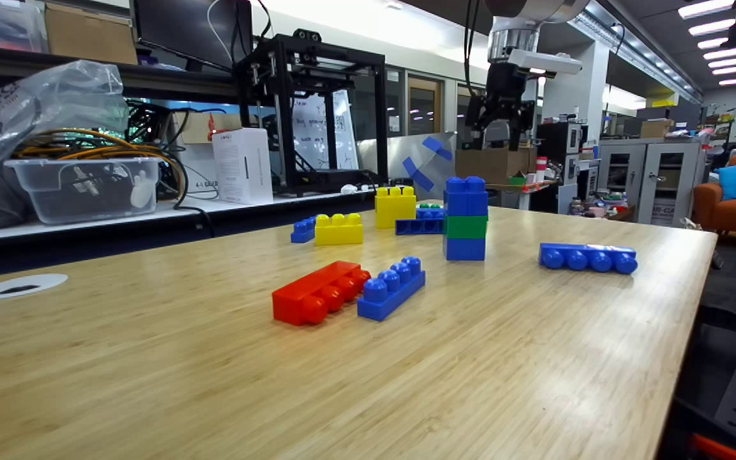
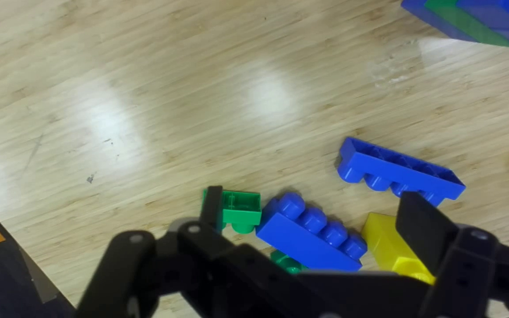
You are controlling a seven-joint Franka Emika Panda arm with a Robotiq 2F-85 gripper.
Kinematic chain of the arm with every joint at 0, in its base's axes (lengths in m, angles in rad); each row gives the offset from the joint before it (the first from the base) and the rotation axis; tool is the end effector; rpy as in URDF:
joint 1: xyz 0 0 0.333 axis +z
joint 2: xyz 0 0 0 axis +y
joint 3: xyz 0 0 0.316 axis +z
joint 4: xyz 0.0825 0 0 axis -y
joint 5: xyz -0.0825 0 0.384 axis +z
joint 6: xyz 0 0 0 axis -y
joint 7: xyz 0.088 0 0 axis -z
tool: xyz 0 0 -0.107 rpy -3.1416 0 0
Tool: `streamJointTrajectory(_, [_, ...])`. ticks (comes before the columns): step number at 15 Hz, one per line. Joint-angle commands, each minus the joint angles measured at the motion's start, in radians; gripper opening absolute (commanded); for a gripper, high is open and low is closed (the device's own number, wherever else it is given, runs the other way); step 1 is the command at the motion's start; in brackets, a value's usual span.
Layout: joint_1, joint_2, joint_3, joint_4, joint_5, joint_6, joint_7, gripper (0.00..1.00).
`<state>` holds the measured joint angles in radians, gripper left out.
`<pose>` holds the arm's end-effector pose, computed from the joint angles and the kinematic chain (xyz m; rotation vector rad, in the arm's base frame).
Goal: Move the stack of blocks to the right then place a green block on the top
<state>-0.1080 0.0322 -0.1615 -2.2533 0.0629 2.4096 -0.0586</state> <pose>0.5181 -0.1425 0.3618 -3.0910 0.3957 -0.2019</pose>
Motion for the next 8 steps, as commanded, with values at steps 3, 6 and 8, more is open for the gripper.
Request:
streamJointTrajectory(3, [-0.013,0.084,0.009,0.132,-0.008,-0.053,0.032,1.00])
streamJointTrajectory(6, [-0.017,0.145,0.008,0.222,-0.006,-0.114,0.037,1.00])
streamJointTrajectory(8, [-0.019,0.185,0.005,0.280,-0.018,-0.177,0.052,1.00])
